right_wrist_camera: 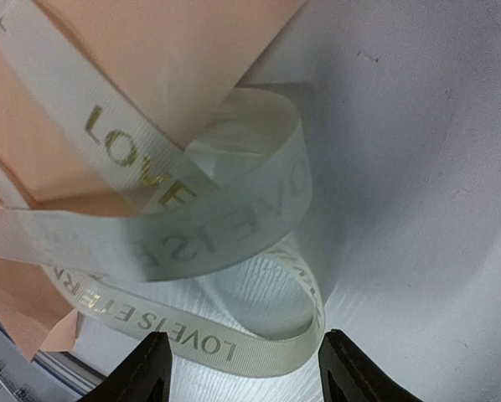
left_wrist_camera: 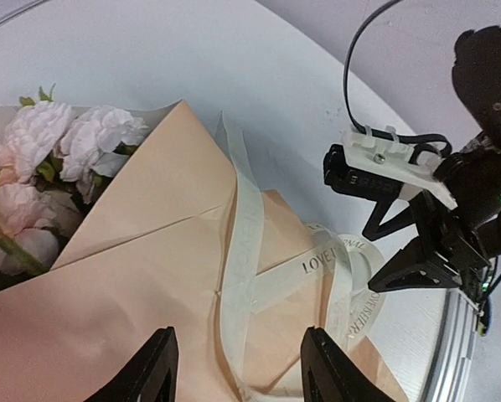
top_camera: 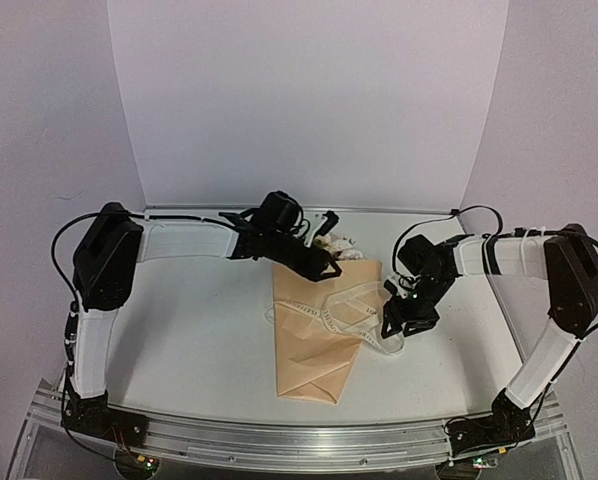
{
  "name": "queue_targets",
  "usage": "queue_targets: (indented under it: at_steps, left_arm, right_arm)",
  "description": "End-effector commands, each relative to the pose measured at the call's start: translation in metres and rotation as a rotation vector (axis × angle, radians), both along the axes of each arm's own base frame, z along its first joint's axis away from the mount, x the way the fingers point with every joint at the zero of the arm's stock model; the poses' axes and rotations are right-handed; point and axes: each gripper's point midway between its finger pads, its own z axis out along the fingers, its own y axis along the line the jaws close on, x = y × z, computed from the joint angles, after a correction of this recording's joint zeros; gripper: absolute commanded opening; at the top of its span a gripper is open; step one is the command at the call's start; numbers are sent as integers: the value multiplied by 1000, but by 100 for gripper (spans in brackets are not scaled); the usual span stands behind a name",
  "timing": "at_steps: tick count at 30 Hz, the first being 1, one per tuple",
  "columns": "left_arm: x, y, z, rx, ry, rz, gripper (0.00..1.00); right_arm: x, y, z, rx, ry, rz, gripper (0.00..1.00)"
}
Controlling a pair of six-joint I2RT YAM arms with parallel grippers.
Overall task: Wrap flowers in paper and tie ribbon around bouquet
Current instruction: Place the right side of the ribbon at the center of the board.
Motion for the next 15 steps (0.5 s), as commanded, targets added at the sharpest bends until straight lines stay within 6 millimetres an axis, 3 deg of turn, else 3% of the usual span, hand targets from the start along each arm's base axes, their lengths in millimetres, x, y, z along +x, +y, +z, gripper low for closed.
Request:
queue_targets:
  at_steps: [1, 8, 15]
  left_arm:
    - [-1, -11, -23, 206, -72, 17, 52]
    - [2, -23, -46, 372, -140, 44, 53]
    - [6, -22, -60, 461, -182, 82, 53]
  right_arm:
    - [34, 0, -6, -3, -178, -6, 63]
    - [41, 2, -17, -10, -175, -21, 61]
    - [38, 0, -21, -16, -163, -31, 49]
